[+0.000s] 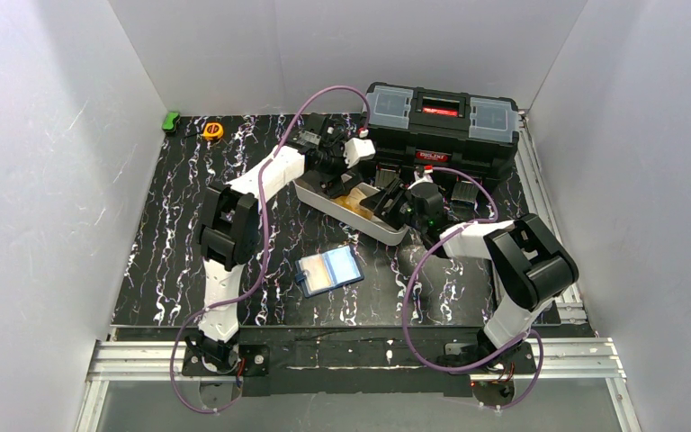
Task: Put the credit cards into the card holder
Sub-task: Pick up the credit card from the storage box.
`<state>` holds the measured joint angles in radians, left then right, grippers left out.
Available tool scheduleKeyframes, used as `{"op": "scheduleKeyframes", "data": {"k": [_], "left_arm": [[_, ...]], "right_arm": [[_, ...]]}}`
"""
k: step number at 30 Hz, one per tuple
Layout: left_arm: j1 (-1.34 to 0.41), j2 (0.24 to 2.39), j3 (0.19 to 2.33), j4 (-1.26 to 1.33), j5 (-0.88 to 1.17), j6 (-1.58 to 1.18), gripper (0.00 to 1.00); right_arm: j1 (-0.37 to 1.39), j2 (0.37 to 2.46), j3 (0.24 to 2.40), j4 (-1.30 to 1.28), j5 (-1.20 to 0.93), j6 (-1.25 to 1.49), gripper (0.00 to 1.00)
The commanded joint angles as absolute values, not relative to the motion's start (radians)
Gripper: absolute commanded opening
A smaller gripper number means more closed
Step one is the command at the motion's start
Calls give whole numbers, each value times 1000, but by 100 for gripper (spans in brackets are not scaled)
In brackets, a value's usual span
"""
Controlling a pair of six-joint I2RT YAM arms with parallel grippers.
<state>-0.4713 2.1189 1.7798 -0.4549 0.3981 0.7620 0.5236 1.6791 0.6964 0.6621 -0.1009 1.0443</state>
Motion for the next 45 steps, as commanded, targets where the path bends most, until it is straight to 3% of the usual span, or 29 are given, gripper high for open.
{"op": "scheduleKeyframes", "data": {"k": [1,21,35,45], "left_arm": [[-459,2073,1792,-486,382,731,97],[-505,2032,1692,-492,416,720,97],[-494,2042,1837,-598,447,610,98],[-491,2031,1845,-655,487,605,99]], "right_arm": [[520,1706,719,719,-115,1054,70],[517,1723,708,789,-133,1092,70],[511,1733,696,801,-147,1104,69],[503,1720,675,803,-150,1110,34]]}}
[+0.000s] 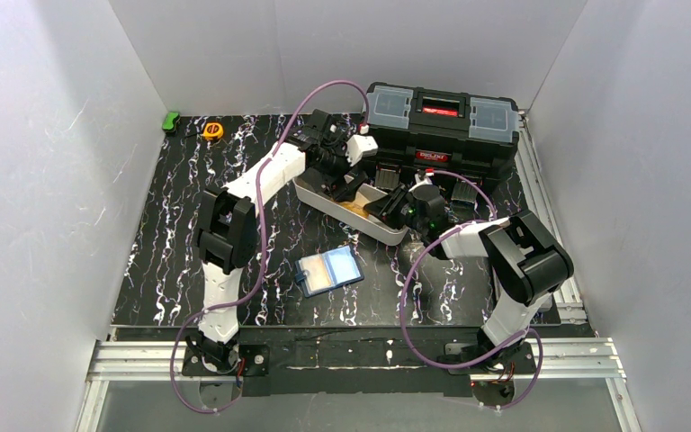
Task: Put the credit cards into the card holder
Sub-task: Pick up the credit card from the storage box.
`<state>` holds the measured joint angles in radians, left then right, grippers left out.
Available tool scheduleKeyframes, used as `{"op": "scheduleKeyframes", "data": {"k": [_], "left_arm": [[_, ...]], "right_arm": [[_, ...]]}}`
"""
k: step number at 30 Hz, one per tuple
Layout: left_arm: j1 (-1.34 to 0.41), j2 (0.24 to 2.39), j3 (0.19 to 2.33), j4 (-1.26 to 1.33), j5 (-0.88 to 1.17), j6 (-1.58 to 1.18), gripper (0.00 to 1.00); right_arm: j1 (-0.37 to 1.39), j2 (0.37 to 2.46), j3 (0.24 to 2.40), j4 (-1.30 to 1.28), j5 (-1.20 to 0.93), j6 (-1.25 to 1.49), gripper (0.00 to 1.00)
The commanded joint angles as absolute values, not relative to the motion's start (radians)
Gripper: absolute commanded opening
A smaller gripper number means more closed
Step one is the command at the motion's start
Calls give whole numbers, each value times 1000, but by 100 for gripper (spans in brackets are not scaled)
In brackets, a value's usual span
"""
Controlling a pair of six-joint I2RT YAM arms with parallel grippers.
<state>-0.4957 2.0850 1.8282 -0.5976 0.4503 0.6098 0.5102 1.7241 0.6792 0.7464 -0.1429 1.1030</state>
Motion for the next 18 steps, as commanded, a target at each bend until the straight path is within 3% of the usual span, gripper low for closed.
{"op": "scheduleKeyframes", "data": {"k": [1,3,12,18], "left_arm": [[-488,2027,1845,-657,484,608,99],[-483,2021,1845,-660,484,610,99],[-445,2003,1864,-661,469,604,99],[-417,1994,1899,-669,462,595,99]], "right_arm": [[503,1720,675,801,-150,1110,29],[502,1719,676,801,-153,1110,21],[494,1671,656,784,-160,1095,2],[486,1634,644,782,-168,1088,1]]}}
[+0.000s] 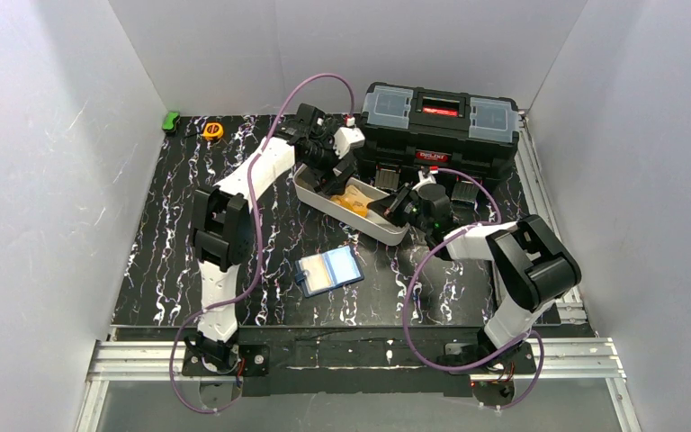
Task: Put the credit cards into the card holder
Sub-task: Pick up the credit card from the storage box.
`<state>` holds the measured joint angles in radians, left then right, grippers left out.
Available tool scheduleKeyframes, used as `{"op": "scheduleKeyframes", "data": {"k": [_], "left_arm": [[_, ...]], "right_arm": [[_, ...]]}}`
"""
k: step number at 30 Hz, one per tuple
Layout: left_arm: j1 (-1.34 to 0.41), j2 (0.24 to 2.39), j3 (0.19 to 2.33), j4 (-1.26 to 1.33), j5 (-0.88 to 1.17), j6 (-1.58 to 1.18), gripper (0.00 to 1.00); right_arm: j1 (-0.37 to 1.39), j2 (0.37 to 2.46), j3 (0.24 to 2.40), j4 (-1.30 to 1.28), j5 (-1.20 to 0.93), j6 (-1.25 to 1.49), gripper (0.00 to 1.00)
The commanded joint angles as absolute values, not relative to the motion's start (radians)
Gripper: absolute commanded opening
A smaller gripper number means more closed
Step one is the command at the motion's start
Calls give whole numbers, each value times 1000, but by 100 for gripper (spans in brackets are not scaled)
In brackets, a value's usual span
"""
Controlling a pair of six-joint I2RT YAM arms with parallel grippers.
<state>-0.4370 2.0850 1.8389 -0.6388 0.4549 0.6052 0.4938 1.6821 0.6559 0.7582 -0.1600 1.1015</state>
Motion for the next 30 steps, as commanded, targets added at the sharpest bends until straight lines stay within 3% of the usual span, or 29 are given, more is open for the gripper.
{"op": "scheduleKeyframes", "data": {"k": [1,10,14,16,25,30], "left_arm": [[-412,1993,1907,-673,460,593,99],[-357,1975,1926,-698,523,571,99],[-324,1940,1905,-778,810,637,99],[-317,1909,1881,-898,971,834,99],[-325,1841,1927,-1038,959,1085,99],[-326,1766,1877,-1062,1005,1078,99]], "right_arm": [[484,1628,642,784,-170,1085,1],[475,1539,631,743,-188,1013,1],[475,1506,666,659,-208,920,1],[474,1500,688,630,-229,882,1],[474,1399,749,595,-356,761,1],[473,1324,804,534,-490,689,1]]}}
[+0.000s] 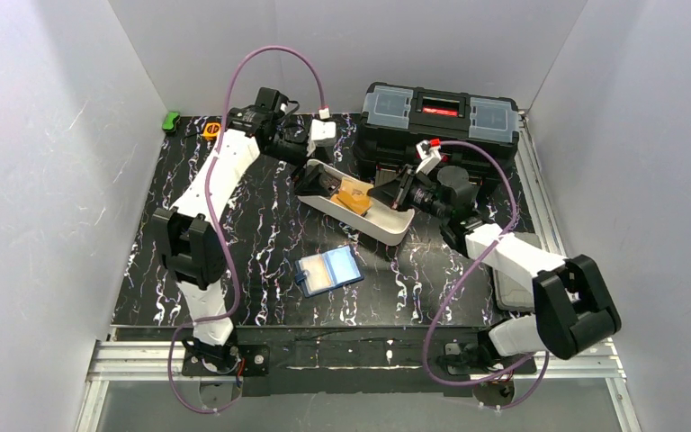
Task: Put the credit cards into the card holder
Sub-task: Pick up the credit card from the storage box.
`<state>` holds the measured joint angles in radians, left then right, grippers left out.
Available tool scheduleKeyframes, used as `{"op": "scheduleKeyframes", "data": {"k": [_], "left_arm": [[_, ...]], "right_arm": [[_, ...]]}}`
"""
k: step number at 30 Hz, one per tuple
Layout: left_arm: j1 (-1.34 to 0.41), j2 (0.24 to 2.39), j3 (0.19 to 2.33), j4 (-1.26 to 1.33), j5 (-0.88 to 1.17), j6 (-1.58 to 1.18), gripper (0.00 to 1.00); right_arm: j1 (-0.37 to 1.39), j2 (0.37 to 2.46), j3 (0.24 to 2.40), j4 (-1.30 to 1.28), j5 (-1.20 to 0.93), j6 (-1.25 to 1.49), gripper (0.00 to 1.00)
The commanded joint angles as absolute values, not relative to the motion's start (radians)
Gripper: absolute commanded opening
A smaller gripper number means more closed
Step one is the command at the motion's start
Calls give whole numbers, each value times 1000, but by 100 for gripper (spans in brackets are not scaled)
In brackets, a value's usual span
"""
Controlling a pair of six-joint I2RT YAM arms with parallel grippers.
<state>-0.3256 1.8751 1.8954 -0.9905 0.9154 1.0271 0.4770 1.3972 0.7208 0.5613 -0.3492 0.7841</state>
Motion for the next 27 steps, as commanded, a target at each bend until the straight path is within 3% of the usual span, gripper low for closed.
{"op": "scheduleKeyframes", "data": {"k": [1,13,20,24,27], "left_arm": [[-326,1755,1868,-1052,1012,1060,99],[-332,1705,1882,-1025,1133,767,99],[-331,1753,1957,-1255,1270,793,86],[-334,1727,1933,-1301,1312,806,74],[-342,1690,1870,-1286,1302,803,73]], "right_arm": [[474,1309,814,519,-520,679,1],[538,1214,967,263,-640,507,1],[585,1245,1102,85,-690,378,1],[590,1254,1147,35,-723,356,1],[609,1257,1184,3,-732,327,1]]}}
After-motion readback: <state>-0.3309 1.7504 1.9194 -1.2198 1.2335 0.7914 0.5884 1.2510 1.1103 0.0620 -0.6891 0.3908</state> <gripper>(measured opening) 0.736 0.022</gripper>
